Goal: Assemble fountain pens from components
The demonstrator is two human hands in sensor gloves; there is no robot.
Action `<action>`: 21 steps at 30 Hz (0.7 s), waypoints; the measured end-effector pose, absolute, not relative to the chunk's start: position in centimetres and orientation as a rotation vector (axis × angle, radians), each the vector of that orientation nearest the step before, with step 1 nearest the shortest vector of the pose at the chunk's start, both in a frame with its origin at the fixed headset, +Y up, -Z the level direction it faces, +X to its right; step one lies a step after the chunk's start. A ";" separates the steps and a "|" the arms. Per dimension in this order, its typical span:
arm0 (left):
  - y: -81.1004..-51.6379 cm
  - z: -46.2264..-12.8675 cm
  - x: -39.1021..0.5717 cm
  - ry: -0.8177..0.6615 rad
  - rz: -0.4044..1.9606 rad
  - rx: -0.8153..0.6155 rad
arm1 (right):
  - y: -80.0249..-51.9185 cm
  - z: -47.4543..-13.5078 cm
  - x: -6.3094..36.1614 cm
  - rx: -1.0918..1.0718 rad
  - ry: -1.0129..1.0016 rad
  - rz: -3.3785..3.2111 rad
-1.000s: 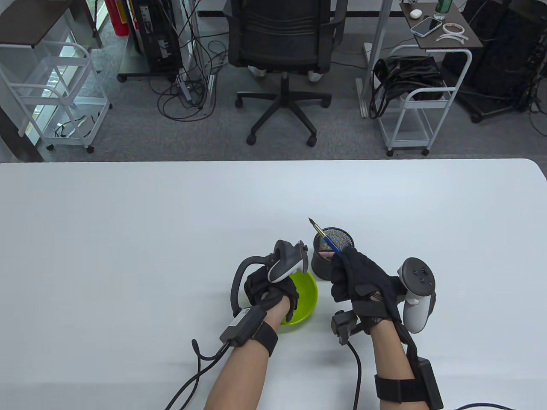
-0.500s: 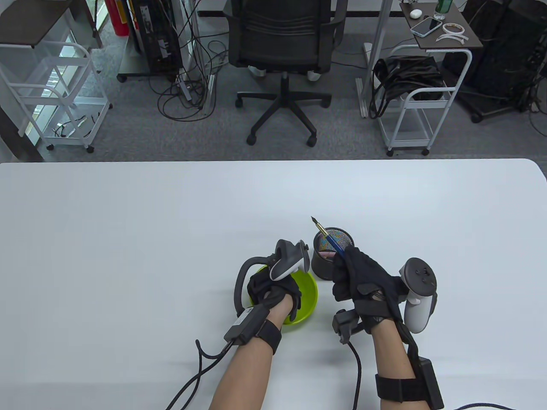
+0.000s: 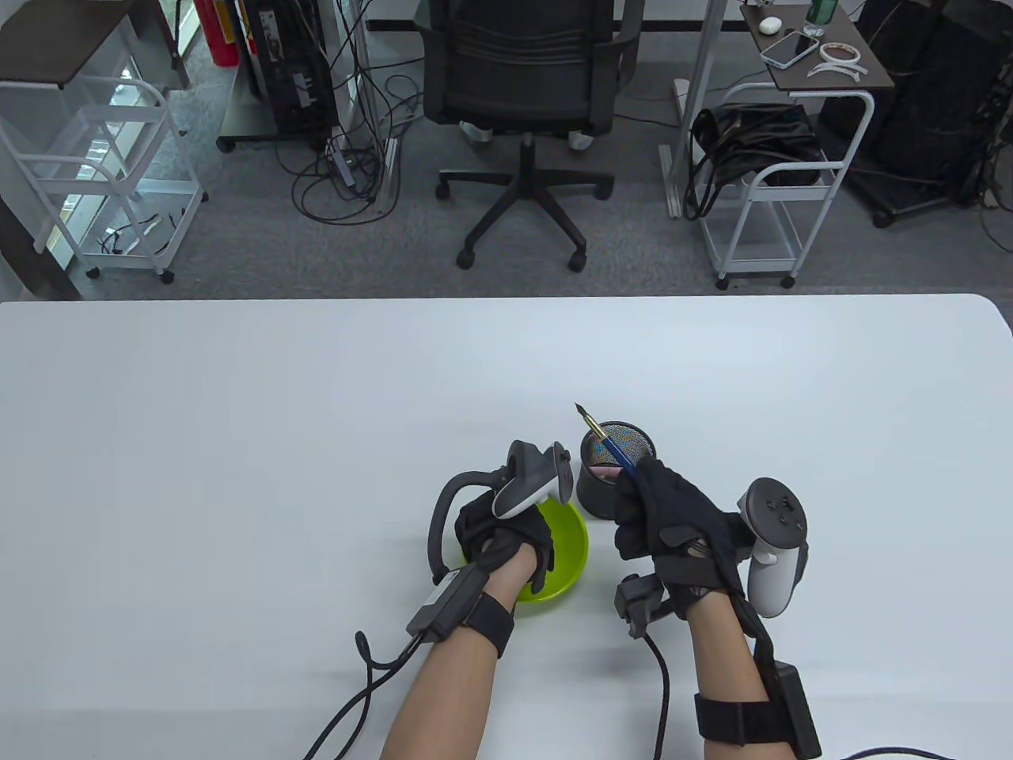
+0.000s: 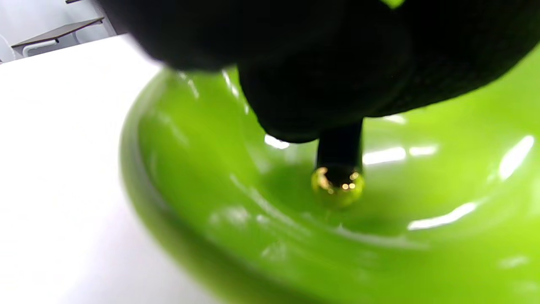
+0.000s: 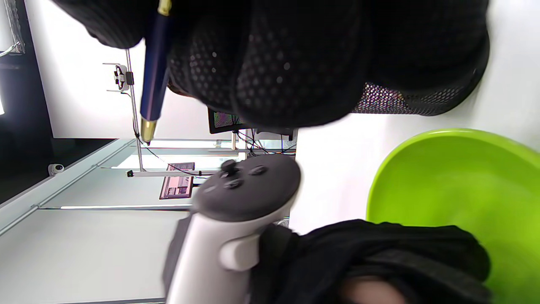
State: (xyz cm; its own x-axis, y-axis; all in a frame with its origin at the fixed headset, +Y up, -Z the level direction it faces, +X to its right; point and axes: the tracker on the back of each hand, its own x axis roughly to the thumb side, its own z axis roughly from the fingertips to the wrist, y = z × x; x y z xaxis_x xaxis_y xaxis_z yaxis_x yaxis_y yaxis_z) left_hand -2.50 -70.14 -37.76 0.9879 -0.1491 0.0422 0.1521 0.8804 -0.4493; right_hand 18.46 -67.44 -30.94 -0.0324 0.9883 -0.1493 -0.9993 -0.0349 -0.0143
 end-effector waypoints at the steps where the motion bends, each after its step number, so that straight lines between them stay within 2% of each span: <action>1: -69.4 -37.6 -2.7 -0.019 -0.136 -0.445 | -67.5 -30.9 18.4 -0.132 0.105 1.606; 11: -64.6 -35.4 -6.9 -0.112 0.218 -0.203 | -67.8 -31.0 18.0 -0.140 0.119 1.671; 15: -64.5 -33.8 -9.7 -0.137 0.382 -0.132 | -67.9 -31.1 17.6 -0.142 0.128 1.709; 21: -66.0 -32.0 -13.2 -0.142 0.589 -0.052 | -68.1 -31.1 17.1 -0.144 0.137 1.780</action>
